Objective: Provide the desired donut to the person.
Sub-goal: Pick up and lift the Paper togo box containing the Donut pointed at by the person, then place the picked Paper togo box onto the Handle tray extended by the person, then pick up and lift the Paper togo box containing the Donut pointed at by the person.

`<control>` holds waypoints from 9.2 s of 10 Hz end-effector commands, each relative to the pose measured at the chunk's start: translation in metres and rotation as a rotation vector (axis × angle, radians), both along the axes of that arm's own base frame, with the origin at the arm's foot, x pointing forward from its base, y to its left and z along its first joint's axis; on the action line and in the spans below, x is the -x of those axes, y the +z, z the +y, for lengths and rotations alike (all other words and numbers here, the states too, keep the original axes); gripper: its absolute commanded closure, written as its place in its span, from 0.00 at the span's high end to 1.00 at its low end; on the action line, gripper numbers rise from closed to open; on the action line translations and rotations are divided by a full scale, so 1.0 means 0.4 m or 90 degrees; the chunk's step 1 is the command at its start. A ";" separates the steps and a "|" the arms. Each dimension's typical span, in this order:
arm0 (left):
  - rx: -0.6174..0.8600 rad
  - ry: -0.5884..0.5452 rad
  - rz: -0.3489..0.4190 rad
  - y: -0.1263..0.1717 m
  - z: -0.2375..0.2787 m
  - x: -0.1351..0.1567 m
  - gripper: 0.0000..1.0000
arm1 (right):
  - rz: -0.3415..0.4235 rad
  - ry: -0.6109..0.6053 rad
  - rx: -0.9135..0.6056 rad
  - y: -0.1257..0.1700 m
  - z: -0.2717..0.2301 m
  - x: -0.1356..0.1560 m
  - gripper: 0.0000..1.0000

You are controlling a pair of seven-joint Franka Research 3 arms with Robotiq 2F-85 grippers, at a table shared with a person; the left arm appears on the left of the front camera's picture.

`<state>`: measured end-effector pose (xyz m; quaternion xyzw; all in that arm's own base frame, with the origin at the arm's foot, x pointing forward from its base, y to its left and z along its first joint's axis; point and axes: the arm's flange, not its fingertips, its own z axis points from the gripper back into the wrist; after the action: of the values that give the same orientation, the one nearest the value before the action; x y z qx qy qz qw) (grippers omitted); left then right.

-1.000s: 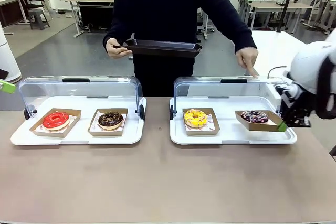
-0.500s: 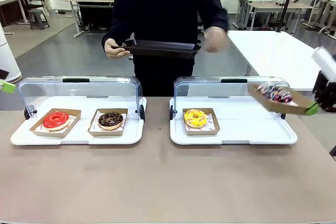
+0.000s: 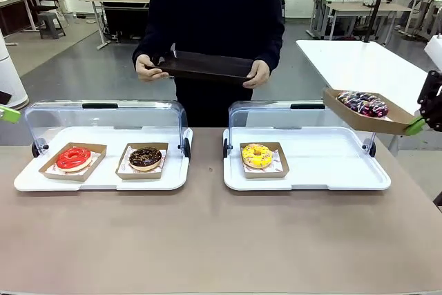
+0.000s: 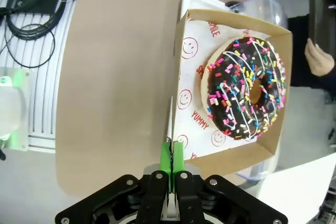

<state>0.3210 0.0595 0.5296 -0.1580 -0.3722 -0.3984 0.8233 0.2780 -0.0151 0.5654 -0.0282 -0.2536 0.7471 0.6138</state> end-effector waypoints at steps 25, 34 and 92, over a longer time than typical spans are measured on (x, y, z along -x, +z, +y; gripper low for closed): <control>0.006 -0.003 -0.001 -0.001 0.002 0.000 1.00 | -0.010 -0.002 0.005 -0.003 -0.013 0.017 0.00; 0.006 -0.003 -0.001 -0.001 0.002 0.000 1.00 | -0.001 -0.171 0.072 0.174 0.629 -0.225 0.01; 0.006 -0.003 -0.001 -0.001 0.002 0.000 1.00 | 0.107 -0.110 -0.245 -0.025 0.017 -0.386 1.00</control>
<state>0.3209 0.0596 0.5299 -0.1570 -0.3722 -0.3982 0.8236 0.4320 -0.0017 0.5614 0.1089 -0.3201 0.6321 0.6972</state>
